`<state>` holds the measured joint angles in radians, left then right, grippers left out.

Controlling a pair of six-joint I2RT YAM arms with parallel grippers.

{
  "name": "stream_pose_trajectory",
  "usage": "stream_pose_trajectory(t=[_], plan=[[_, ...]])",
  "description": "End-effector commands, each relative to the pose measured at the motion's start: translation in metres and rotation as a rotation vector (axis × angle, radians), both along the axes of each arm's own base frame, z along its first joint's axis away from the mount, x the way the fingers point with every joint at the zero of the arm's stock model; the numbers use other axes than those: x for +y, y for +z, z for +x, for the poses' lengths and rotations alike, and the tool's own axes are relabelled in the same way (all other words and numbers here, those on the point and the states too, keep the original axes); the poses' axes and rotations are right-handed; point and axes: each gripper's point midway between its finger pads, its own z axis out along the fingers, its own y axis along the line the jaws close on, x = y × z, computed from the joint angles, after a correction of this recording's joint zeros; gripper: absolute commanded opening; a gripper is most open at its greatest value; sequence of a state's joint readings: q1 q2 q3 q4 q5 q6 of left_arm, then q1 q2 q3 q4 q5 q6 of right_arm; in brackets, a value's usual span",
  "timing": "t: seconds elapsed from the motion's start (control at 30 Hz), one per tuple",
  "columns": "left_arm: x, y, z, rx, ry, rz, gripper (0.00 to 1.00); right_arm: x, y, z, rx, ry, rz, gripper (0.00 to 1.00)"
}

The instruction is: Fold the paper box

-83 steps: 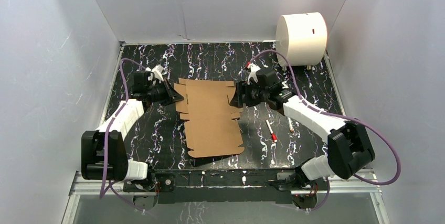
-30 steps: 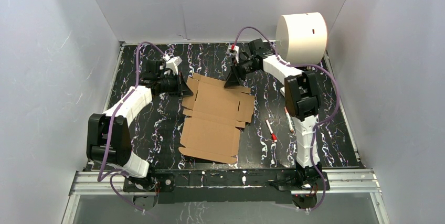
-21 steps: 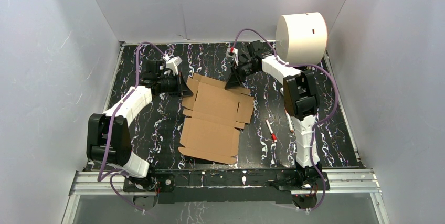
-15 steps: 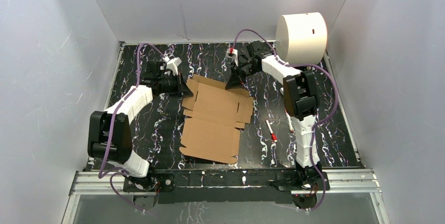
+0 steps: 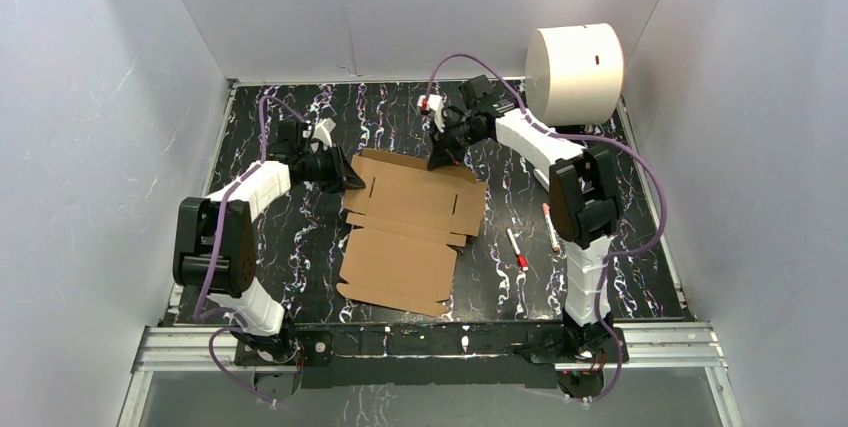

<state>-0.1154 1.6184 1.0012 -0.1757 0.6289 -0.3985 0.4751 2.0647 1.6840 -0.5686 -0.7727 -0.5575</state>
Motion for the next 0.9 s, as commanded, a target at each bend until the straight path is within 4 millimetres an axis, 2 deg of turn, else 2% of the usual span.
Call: stream_pose_trajectory(t=[0.0,0.27,0.5,0.67,0.87], plan=[[0.008,-0.01,-0.001,0.095,0.068,-0.043,0.18,0.012,0.042,0.001,-0.158,0.015,0.035,0.0],[0.021,-0.018,0.003,0.123,0.121,-0.024,0.36,0.014,0.057,-0.016,-0.183,0.034,0.034,0.0],[0.044,-0.009,0.012,0.076,0.193,0.052,0.52,0.012,0.062,-0.02,-0.198,0.023,0.021,0.0],[0.052,-0.005,0.018,0.075,0.228,0.051,0.57,0.011,0.068,-0.021,-0.219,0.012,0.012,0.0],[0.052,0.033,0.026,-0.028,0.236,0.038,0.6,0.012,0.069,-0.025,-0.244,0.012,-0.019,0.0]])
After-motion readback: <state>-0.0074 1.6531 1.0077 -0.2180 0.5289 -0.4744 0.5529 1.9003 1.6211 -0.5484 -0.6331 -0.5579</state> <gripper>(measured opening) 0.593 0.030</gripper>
